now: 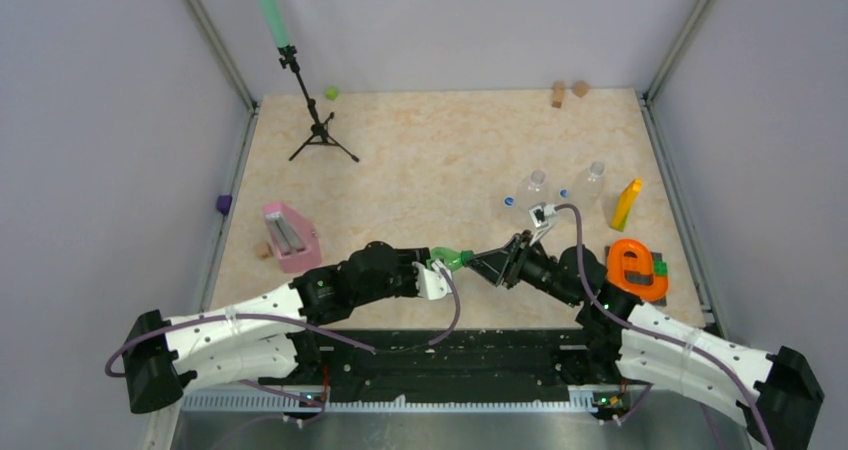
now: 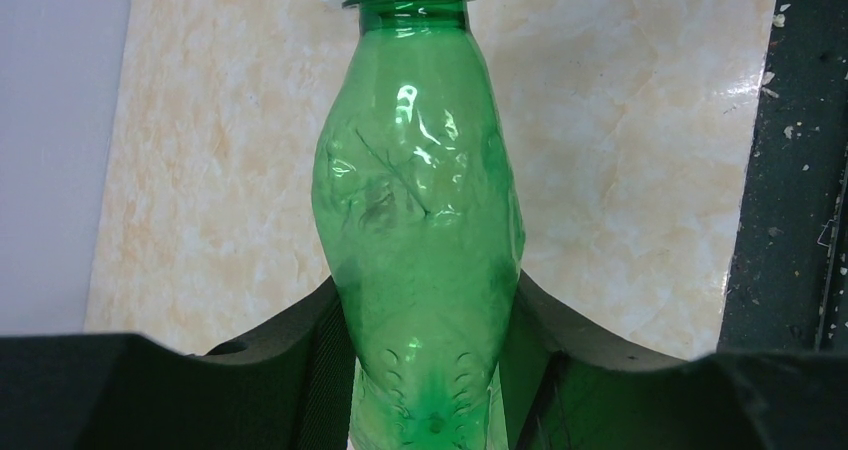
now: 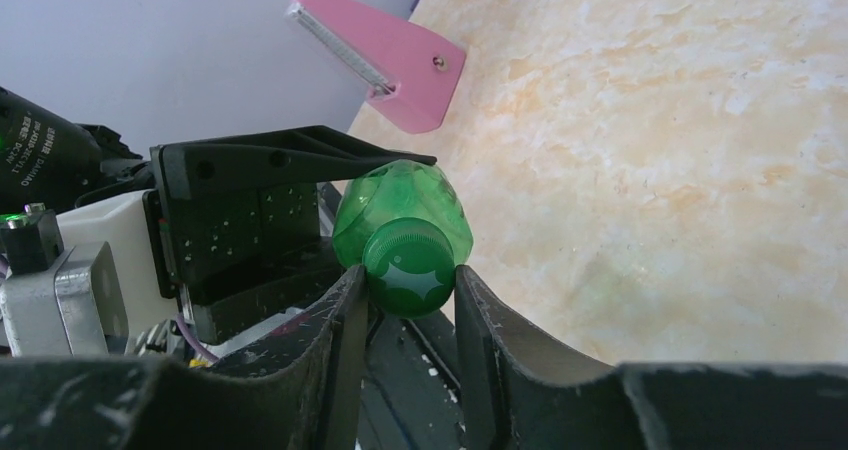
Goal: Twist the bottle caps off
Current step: Unscrew the bottle cap from the plastic bottle.
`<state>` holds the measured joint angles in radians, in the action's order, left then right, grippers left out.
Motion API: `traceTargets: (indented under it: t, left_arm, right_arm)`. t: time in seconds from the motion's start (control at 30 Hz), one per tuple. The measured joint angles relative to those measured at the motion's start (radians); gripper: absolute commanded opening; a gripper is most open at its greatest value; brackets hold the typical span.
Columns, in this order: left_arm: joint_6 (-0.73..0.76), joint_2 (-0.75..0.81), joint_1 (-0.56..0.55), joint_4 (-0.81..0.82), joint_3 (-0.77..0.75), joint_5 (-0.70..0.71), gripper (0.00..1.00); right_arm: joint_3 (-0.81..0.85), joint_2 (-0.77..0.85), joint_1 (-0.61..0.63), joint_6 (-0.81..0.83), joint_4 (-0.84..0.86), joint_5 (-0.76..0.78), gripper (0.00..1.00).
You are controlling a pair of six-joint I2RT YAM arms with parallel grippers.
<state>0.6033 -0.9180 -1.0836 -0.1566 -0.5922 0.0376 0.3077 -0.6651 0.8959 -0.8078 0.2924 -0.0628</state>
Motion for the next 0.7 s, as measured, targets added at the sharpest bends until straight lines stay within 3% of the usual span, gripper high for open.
traceTargets:
  t: [0.27,0.7]
  left_arm:
    - [-0.002,0.0,0.001,-0.002,0.008,0.007,0.0]
    - [-0.061,0.0,0.001,-0.033,0.011,-0.039,0.0]
  right_arm:
    - [0.0,-0.035,-0.009,0.003,0.021,-0.02,0.0]
    - [-0.019,-0.034,-0.018,0.187,0.034,-0.119,0.0]
